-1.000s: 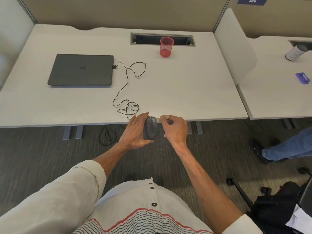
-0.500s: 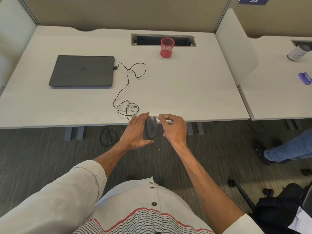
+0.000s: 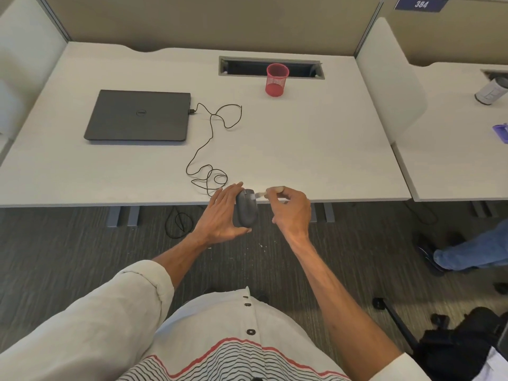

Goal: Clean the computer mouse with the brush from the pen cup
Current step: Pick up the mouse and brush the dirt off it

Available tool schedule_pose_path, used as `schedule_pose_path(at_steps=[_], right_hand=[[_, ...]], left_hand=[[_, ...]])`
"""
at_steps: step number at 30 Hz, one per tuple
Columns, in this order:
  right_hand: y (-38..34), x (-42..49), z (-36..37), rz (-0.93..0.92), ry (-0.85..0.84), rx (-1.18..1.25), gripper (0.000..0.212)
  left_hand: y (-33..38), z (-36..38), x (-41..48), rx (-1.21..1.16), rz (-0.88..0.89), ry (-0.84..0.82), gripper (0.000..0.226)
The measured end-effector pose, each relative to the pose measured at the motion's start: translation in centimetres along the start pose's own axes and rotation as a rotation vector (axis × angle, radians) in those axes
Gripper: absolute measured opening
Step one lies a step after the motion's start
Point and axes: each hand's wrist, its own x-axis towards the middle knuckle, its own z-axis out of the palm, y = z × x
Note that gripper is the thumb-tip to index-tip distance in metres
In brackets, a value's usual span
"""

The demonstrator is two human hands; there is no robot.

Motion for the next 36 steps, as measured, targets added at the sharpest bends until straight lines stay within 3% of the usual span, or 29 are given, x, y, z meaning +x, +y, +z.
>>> schedule_pose_path(at_steps=[13,19,24,32,36], right_hand=[[1.5,-0.4,-0.6,0.037,-0.103,-0.070,0.025],[1.7,0.2,-1.3,-0.242,-0.028,-0.121,0.021],[3.1,-0.2,-2.0,-0.450,-0.133,-0.270,0.020],[4.8,-0.7,-3.3,-0.389,-0.353,-0.327,0.010],[5.1,-1.1,-3.7,-0.419,-0.198,-0.215,0.010]], left_hand=[[0.0,-0.4,-0.3,-0.074,-0.011,0.021,0.128],[0.2,-0.7,-0.1,-0.109,-0.028,0.012,0.132],[0.3,-0.7,-0.4,-0.157,-0.054,0.032,0.134],[0.1,-0.7,-0.8,-0.201,-0.099,0.059,0.135],[0.4,-0.6,-0.9,-0.184,-0.075,0.063,0.135]])
